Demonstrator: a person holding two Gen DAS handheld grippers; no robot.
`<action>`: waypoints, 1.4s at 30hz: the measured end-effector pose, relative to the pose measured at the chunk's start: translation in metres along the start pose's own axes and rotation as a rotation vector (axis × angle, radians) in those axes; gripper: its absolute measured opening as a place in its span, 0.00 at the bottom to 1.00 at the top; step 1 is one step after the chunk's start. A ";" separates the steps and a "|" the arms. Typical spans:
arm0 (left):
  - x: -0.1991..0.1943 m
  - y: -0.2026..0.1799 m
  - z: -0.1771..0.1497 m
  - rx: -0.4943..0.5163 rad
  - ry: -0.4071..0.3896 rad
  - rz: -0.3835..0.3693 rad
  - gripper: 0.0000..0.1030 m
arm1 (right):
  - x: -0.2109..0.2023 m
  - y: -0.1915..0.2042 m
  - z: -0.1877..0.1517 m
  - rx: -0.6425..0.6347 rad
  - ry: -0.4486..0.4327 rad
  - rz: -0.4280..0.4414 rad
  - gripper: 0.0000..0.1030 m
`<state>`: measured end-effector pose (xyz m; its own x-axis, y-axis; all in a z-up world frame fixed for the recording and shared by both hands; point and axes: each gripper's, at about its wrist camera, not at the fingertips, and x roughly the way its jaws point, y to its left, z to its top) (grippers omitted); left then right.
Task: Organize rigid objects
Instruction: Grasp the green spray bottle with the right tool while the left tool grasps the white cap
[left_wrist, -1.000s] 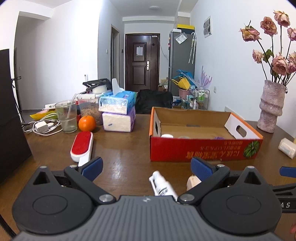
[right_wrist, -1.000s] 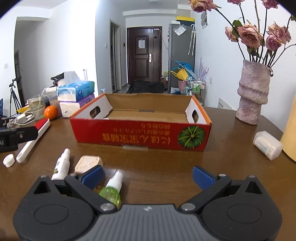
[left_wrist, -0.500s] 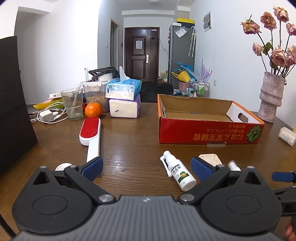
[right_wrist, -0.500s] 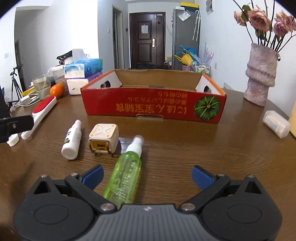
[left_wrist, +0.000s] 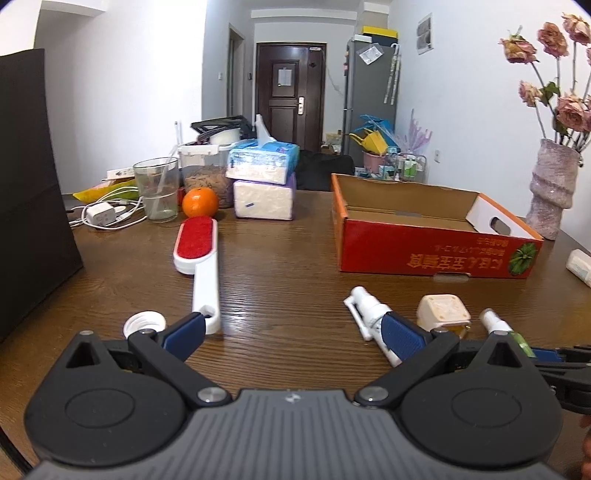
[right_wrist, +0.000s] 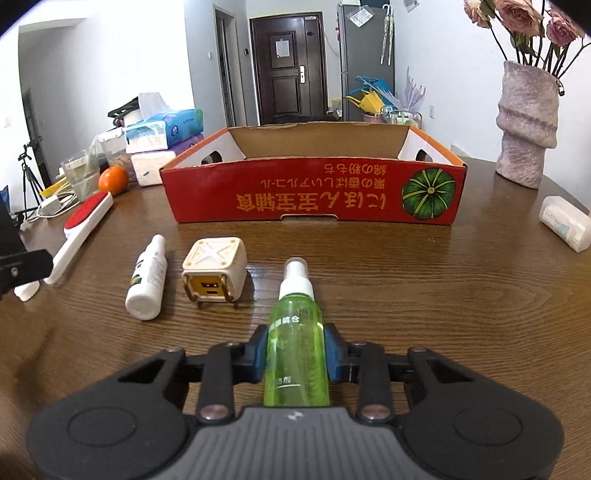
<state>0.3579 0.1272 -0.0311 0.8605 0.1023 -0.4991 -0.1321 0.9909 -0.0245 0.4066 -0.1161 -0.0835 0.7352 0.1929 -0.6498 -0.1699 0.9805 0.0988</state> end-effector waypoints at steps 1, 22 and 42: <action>0.001 0.003 0.001 -0.006 0.002 0.007 1.00 | 0.000 0.001 -0.001 -0.006 -0.004 -0.002 0.29; 0.051 0.109 0.002 -0.106 0.105 0.224 1.00 | -0.016 -0.022 0.008 0.038 -0.129 -0.055 0.29; 0.073 0.113 -0.004 -0.018 0.163 0.170 0.40 | -0.017 -0.028 0.009 0.047 -0.143 -0.070 0.29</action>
<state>0.4039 0.2463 -0.0743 0.7344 0.2505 -0.6308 -0.2780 0.9589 0.0571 0.4045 -0.1464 -0.0688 0.8308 0.1240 -0.5426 -0.0864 0.9918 0.0943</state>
